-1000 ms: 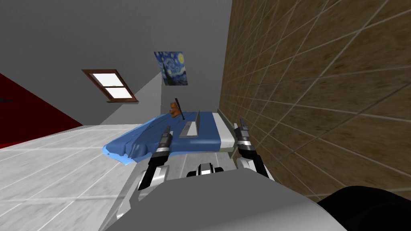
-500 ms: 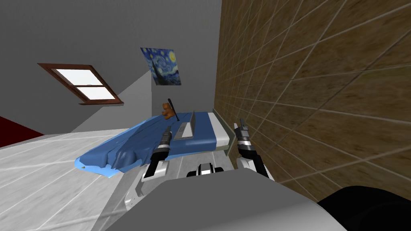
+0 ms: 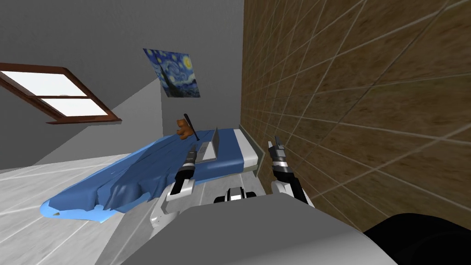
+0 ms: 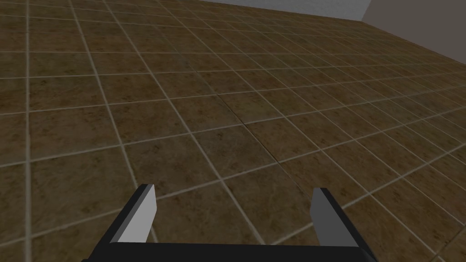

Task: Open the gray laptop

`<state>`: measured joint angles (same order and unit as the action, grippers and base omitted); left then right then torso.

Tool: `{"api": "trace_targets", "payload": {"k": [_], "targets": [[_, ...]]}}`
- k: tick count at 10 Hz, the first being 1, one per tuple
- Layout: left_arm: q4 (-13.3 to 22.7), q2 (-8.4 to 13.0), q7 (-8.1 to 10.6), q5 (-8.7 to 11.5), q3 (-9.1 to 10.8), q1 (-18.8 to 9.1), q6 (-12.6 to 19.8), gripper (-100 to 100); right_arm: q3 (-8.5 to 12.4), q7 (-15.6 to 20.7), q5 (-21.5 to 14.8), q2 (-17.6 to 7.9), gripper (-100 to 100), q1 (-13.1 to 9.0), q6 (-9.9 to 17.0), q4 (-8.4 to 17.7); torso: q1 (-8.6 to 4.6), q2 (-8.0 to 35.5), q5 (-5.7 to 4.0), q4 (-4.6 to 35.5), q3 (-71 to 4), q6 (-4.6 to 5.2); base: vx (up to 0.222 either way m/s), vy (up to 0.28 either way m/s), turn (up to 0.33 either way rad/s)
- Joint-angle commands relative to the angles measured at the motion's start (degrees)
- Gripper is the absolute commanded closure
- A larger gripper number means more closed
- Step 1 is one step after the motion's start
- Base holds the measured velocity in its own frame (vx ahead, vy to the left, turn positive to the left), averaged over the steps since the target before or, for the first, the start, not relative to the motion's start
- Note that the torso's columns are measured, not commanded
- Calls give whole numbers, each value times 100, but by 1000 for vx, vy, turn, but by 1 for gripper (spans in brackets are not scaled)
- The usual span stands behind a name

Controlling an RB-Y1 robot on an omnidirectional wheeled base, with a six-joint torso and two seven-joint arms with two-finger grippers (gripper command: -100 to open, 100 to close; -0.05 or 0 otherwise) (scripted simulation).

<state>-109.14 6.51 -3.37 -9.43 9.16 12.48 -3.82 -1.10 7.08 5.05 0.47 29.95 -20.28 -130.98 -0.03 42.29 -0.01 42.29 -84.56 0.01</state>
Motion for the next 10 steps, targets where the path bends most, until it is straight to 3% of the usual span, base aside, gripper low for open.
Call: {"api": "trace_targets", "payload": {"k": [1,10], "targets": [[272,1,-87,-113,134,-242,212,-100,0,0,0,0,0,0,0,0,3,-1,1,0,0,-2,3,-29,-114],[1267,204,-405,-539,651,-1171,1080,-100,1,0,0,0,0,1,0,0,4,-1,1,0,-1,-2,4,-33,-160]]}}
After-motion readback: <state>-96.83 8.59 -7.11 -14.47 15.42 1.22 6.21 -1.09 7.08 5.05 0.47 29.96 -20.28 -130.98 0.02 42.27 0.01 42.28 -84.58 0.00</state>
